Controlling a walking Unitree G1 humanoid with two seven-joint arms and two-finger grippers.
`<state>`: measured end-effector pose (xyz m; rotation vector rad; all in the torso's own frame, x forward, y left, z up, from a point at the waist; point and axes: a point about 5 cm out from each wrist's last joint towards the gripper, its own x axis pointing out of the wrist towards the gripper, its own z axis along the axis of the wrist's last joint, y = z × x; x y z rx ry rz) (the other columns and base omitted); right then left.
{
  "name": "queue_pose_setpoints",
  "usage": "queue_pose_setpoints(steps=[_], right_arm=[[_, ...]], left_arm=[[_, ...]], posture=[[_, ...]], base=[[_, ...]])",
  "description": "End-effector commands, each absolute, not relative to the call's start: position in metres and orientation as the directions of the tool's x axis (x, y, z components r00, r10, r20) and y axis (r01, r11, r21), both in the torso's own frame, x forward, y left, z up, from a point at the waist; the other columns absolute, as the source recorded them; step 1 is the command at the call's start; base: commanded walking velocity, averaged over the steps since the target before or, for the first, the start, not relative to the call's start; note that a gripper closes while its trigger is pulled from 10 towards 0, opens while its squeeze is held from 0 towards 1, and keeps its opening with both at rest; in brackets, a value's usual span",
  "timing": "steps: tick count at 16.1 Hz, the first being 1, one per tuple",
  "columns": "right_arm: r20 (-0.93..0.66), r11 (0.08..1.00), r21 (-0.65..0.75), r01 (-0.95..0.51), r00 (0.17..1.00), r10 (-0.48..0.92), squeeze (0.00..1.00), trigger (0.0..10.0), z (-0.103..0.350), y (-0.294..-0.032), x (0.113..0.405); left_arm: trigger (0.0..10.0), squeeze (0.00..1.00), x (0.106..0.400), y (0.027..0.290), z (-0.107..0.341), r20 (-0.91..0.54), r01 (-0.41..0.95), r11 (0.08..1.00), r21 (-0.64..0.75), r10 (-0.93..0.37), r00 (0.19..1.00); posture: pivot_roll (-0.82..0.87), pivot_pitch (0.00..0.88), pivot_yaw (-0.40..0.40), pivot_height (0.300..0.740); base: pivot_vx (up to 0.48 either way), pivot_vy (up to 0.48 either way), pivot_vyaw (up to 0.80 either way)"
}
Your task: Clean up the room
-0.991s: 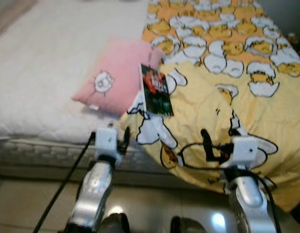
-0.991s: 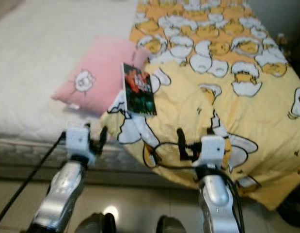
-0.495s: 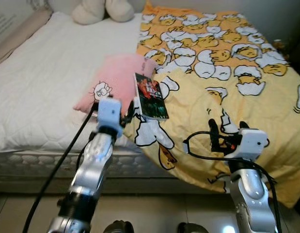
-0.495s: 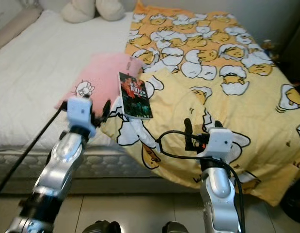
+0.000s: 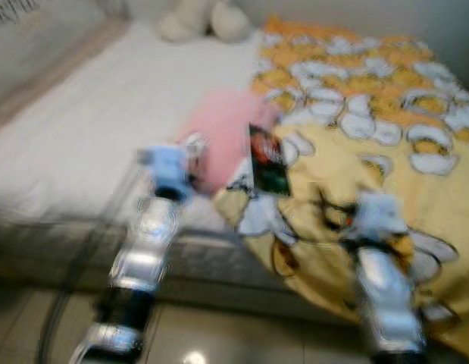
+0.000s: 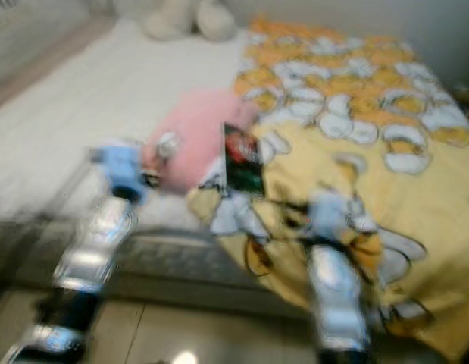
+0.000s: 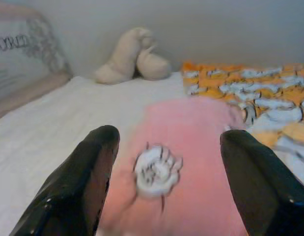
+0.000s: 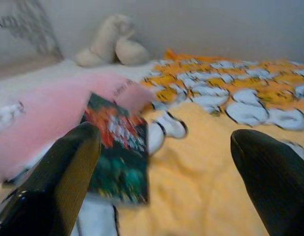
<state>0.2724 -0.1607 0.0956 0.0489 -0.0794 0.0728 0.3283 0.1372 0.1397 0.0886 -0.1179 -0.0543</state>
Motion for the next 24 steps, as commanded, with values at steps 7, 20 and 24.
queue_pose_setpoints(steps=[7, 20, 24], right_arm=[[0.069, 0.998, 0.021, -0.056, 0.996, 0.054, 0.0, 10.0, 0.088, -0.168, 0.267], [-0.144, 0.994, -0.075, 0.079, 0.986, -0.089, 0.0, 10.0, 0.059, -0.2, 0.182], [-0.157, 0.996, -0.087, 0.038, 0.986, -0.051, 0.0, 10.0, 0.067, -0.195, 0.17]], left_arm=[[10.0, 0.0, 0.336, 0.084, 0.164, 0.194, 0.297, 0.94, 0.17, -0.327, 0.925], [10.0, 0.0, 0.401, 0.084, 0.165, -0.077, 0.17, 0.976, -0.133, -0.181, 0.98], [10.0, 0.0, 0.396, 0.066, 0.156, -0.103, 0.178, 0.98, -0.09, -0.187, 0.977]], posture=[[-0.11, 0.0, 0.007, 0.74], [-0.29, 0.163, -0.02, 0.74], [-0.32, 0.199, -0.037, 0.74]], base=[[0.459, 0.0, 0.0], [0.035, 0.0, 0.0], [0.0, 0.0, 0.0]])
